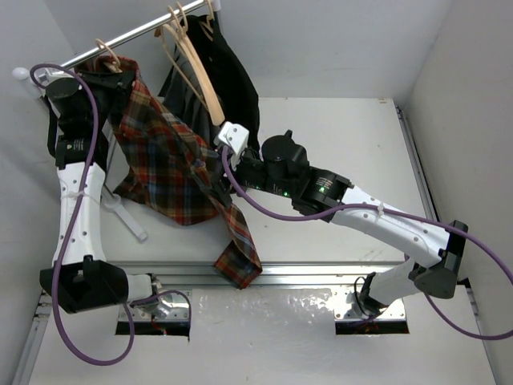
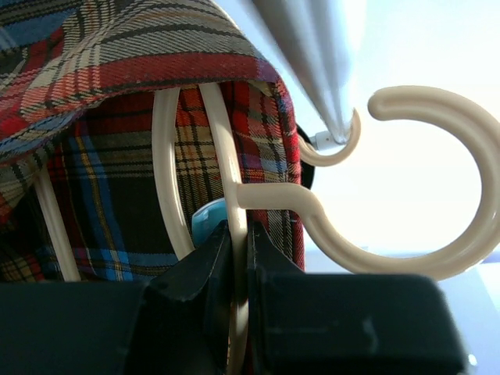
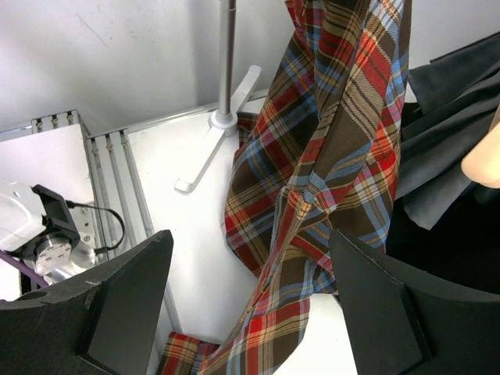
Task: Place the shirt on the hanger
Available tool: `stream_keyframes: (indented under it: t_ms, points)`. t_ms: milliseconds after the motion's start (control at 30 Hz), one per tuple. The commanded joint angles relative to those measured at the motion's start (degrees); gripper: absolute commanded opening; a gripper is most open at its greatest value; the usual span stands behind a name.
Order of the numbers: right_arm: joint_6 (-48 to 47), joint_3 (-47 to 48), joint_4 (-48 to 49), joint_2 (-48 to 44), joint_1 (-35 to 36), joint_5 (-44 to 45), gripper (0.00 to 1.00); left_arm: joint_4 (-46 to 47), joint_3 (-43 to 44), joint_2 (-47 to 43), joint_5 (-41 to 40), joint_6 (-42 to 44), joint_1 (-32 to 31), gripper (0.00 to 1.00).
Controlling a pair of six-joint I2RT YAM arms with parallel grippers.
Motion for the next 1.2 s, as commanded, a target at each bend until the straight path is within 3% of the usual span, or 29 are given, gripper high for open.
stream_keyframes:
  t_ms: [0, 200, 600, 800, 900, 1033, 1067, 1167]
  points:
    - [0.3, 0.4, 3.3, 0.2, 0.1, -1.1, 0.81, 8.3, 5.5, -0.8, 1.2, 1.7, -0.1, 0.0]
    - [-0.6, 6.1, 0.0, 5.5, -0.2, 3.0, 0.78, -0.7, 7.0, -0.8, 3.6, 12.2, -1.0, 0.0]
    - [3.9, 34.8, -0.1, 25.9, -3.2, -0.8, 0.82, -4.2, 4.1, -3.8, 9.8, 9.9, -1.0, 0.0]
    - [2.9, 38.5, 1.7, 32.3, -3.3, 0.0, 0.79, -5.5, 3.0, -5.0, 11.2, 10.3, -1.0, 0.0]
    - [2.4, 40.2, 1.8, 35.2, -3.3, 1.5, 0.71, -5.7, 2.1, -5.5, 11.9, 10.2, -1.0, 0.0]
    - [2.4, 39.3, 3.1, 36.8, -3.3, 2.1, 0.5, -6.7, 1.9, -5.9, 11.9, 11.7, -1.0, 0.0]
    - [2.7, 38.6, 4.1, 36.9, -3.3, 2.0, 0.34, -6.9, 1.8, -6.1, 12.1, 11.8, -1.1, 0.0]
    - [3.2, 37.9, 6.0, 36.9, -3.3, 2.3, 0.07, -7.2, 1.1, -6.2, 12.8, 12.4, -1.1, 0.0]
